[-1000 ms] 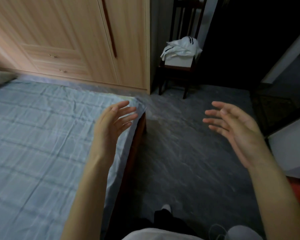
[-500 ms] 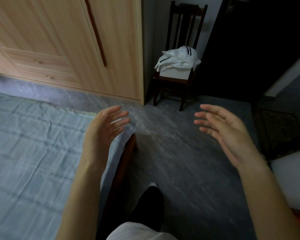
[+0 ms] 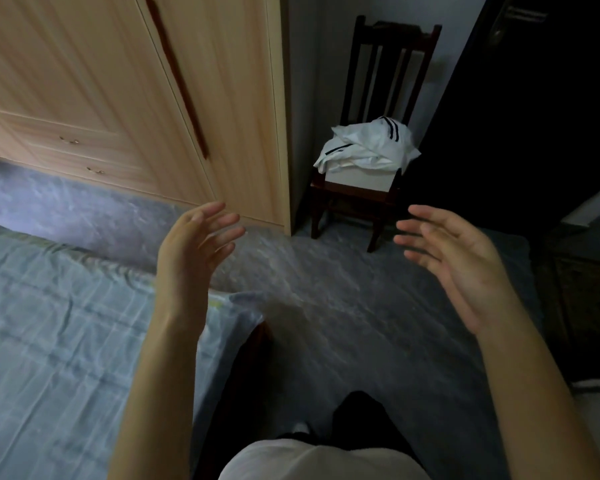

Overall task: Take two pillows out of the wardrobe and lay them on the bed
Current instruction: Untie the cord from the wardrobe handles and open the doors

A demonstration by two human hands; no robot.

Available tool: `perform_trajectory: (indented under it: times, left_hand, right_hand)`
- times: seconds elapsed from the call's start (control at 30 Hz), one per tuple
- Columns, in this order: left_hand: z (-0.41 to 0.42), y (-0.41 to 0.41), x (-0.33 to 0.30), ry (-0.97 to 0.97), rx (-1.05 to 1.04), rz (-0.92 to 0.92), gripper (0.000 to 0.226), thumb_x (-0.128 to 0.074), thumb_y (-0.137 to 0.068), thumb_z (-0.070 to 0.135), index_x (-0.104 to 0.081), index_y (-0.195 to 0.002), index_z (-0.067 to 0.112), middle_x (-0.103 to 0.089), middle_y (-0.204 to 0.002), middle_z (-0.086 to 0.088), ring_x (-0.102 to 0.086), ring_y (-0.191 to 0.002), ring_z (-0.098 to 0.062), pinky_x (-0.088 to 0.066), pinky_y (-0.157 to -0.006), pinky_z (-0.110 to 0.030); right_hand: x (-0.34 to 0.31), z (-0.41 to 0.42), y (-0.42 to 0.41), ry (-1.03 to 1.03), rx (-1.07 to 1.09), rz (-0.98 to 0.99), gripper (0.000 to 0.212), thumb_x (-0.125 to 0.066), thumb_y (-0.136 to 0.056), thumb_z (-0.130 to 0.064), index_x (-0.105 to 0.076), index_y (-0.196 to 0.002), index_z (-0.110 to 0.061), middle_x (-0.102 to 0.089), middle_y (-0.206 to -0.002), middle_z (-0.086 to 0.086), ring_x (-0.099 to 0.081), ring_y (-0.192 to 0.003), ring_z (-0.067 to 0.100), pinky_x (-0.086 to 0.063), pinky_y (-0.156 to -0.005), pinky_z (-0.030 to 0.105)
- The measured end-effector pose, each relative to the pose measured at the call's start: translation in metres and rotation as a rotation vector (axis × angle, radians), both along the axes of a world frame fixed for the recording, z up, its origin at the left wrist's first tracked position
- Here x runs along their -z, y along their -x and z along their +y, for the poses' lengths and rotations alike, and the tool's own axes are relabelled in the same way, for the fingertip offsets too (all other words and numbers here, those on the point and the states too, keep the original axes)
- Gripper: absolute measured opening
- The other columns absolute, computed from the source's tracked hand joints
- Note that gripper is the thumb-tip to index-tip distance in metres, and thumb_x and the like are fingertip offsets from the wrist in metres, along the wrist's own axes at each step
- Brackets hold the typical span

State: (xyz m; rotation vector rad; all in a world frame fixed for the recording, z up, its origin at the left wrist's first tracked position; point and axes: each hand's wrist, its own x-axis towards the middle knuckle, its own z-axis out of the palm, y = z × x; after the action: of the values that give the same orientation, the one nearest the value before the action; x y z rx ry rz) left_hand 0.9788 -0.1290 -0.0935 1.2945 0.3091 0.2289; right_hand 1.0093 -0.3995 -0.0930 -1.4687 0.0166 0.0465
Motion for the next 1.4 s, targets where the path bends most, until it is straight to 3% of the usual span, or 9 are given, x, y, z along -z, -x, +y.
perform_trajectory:
  times: [0.2, 0.57, 0.77, 1.0, 1.17, 1.4]
  left_hand:
    - [-0.015, -0.072, 0.009, 0.000, -0.137, 0.036, 0.028, -0.035, -0.094, 0.023, -0.063, -0.101, 0.020, -0.068, -0.099, -0.002, -0.068, -0.092, -0.014, -0.048, -0.083, -0.027]
    - [-0.047, -0.175, 0.012, -0.004, -0.423, 0.066, 0.028, -0.034, -0.094, 0.019, -0.062, -0.095, 0.021, -0.068, -0.096, -0.002, -0.069, -0.086, -0.011, -0.048, -0.078, -0.024]
    - [-0.038, -0.203, 0.016, 0.004, -0.553, 0.110, 0.030, -0.032, -0.095, 0.017, -0.062, -0.094, 0.019, -0.070, -0.083, 0.004, -0.069, -0.079, -0.009, -0.050, -0.072, -0.019]
    - [0.011, -0.259, 0.023, -0.037, -0.621, 0.123, 0.030, -0.032, -0.094, 0.016, -0.062, -0.092, 0.020, -0.073, -0.075, 0.009, -0.069, -0.076, -0.006, -0.047, -0.079, -0.025]
    - [0.070, -0.299, 0.029, -0.191, -0.688, 0.166, 0.027, -0.039, -0.093, 0.016, -0.064, -0.092, 0.025, -0.070, -0.090, 0.002, -0.064, -0.088, -0.010, -0.042, -0.086, -0.032]
    - [0.152, -0.349, 0.020, -0.233, -0.756, 0.152, 0.025, -0.040, -0.093, 0.017, -0.063, -0.091, 0.027, -0.067, -0.094, 0.001, -0.063, -0.090, -0.010, -0.041, -0.080, -0.028]
  right_hand:
    - [0.007, -0.006, -0.105, -0.007, -0.118, 0.031, 0.024, -0.048, -0.091, -0.012, -0.065, -0.099, -0.026, -0.070, -0.096, 0.000, -0.067, -0.090, 0.012, -0.054, -0.075, 0.020]
    - [-0.006, -0.012, -0.283, 0.039, -0.385, 0.053, 0.023, -0.046, -0.093, -0.011, -0.065, -0.100, -0.022, -0.071, -0.095, 0.000, -0.066, -0.095, 0.016, -0.054, -0.076, 0.021]
    - [0.005, 0.016, -0.341, 0.069, -0.516, 0.092, 0.023, -0.047, -0.093, -0.012, -0.064, -0.105, -0.020, -0.070, -0.100, 0.003, -0.066, -0.096, 0.017, -0.051, -0.076, 0.025]
    - [0.023, 0.078, -0.409, 0.046, -0.589, 0.100, 0.024, -0.047, -0.093, -0.012, -0.065, -0.102, -0.024, -0.071, -0.096, -0.001, -0.067, -0.093, 0.015, -0.054, -0.076, 0.021]
    - [0.023, 0.156, -0.463, 0.066, -0.654, 0.078, 0.024, -0.046, -0.093, -0.011, -0.064, -0.101, -0.025, -0.069, -0.095, -0.003, -0.066, -0.089, 0.011, -0.051, -0.073, 0.021]
    - [0.011, 0.263, -0.516, 0.051, -0.770, -0.019, 0.025, -0.047, -0.093, -0.011, -0.064, -0.096, -0.029, -0.070, -0.090, -0.005, -0.066, -0.086, 0.010, -0.052, -0.071, 0.017]
